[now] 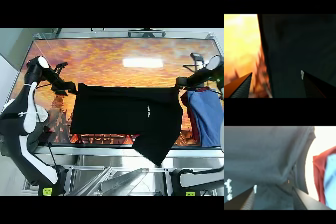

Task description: Fold the shirts.

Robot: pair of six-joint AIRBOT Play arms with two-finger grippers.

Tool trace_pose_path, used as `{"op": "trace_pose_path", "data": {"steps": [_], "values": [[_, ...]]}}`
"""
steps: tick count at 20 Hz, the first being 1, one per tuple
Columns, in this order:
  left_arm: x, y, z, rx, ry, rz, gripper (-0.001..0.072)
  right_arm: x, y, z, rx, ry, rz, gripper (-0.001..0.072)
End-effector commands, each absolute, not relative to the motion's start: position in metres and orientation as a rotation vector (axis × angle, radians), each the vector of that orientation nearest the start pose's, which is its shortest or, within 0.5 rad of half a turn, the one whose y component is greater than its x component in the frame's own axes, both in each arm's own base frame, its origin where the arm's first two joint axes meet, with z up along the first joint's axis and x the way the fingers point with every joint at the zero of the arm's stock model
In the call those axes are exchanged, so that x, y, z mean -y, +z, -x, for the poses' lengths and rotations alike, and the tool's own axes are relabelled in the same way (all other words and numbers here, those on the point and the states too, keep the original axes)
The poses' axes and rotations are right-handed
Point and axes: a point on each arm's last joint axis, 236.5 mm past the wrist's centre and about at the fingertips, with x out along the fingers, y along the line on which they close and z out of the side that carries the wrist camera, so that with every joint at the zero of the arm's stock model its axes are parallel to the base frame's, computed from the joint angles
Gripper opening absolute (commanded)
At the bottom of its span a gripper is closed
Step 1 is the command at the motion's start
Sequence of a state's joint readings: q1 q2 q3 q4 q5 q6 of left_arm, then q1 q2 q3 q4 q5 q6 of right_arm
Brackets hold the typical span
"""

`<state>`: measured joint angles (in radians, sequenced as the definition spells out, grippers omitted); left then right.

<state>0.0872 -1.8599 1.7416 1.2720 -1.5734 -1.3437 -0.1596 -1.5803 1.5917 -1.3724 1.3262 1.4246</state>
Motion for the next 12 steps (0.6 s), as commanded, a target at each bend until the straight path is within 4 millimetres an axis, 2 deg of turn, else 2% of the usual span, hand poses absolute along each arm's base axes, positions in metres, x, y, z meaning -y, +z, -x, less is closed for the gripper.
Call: {"op": "trace_pose_path", "data": {"steps": [1, 4, 6, 9, 11, 12], "values": [[0.023, -0.063, -0.370, -1.732, -0.350, 0.257, 0.0684, 0.043, 0.061, -0.410, -1.280, 0.058, -0.166, 0.0481], [0.025, -0.093, -0.318, -1.758, -0.371, 0.340, 0.0684, 0.071, 0.067, -0.363, -1.267, -0.025, -0.229, 0.0482], [0.034, -0.106, -0.297, -1.764, -0.415, 0.410, 0.0684, 0.092, 0.071, -0.334, -1.247, -0.093, -0.308, 0.0481], [0.058, -0.113, -0.285, -1.734, -0.507, 0.519, 0.0683, 0.117, 0.065, -0.288, -1.246, -0.173, -0.461, 0.0481], [0.069, -0.113, -0.281, -1.723, -0.548, 0.547, 0.0683, 0.128, 0.050, -0.264, -1.252, -0.227, -0.569, 0.0481], [0.075, -0.112, -0.279, -1.720, -0.572, 0.557, 0.0681, 0.130, 0.036, -0.252, -1.270, -0.247, -0.635, 0.0481]]}}
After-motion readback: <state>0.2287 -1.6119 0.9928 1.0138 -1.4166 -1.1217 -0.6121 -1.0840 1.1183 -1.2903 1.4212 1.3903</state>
